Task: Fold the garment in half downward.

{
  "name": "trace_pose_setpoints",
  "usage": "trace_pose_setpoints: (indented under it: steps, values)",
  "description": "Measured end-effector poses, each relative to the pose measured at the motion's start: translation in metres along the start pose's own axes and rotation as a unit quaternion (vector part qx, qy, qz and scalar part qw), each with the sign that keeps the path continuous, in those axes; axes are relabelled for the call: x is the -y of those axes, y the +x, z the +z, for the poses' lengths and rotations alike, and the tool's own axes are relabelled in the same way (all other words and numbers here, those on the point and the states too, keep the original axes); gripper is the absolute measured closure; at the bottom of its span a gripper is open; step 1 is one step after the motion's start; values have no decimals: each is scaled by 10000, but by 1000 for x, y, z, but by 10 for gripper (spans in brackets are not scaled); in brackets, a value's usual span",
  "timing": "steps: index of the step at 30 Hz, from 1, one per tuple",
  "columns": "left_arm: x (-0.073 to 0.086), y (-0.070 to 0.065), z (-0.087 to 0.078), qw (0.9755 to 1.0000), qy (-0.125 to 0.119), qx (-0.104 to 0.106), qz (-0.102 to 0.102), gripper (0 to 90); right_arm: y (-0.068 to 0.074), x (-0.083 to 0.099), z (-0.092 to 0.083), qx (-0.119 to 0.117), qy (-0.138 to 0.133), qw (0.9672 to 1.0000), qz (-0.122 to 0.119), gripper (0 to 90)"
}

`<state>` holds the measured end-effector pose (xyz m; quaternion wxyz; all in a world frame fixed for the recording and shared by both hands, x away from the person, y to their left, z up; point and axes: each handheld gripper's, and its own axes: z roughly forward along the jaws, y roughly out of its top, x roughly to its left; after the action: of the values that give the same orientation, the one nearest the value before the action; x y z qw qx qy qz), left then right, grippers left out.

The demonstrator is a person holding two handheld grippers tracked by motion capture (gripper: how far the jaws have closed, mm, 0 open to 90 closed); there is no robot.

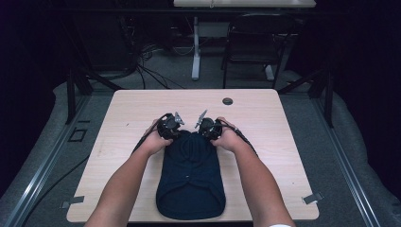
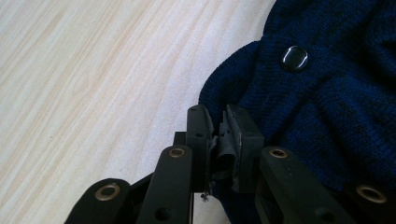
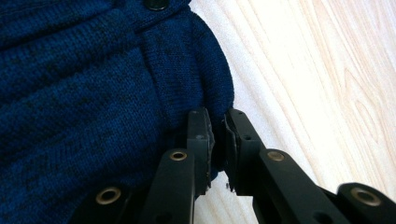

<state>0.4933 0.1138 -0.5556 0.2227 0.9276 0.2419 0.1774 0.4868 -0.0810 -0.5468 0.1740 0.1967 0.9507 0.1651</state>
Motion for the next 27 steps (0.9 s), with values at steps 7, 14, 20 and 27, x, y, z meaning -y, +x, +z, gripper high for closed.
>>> trace_pose_setpoints:
  steps: [7, 14, 20, 27]
  values:
    - [0, 0, -4, 9999, 18, -23, 108, 815, 1, 4, -7, 13, -75, 9999, -98, 818]
    - [-1, 0, -25, 9993, -217, -150, 260, 816, 1, 4, -22, 87, -245, 9993, -255, 820]
    - [-4, 2, -47, 9982, -435, -277, 312, 816, 0, 2, -40, 173, -495, 9981, -330, 821]
    - [-11, 4, -69, 9967, -590, -458, 329, 817, 2, -3, -64, 366, -750, 9955, -450, 822]
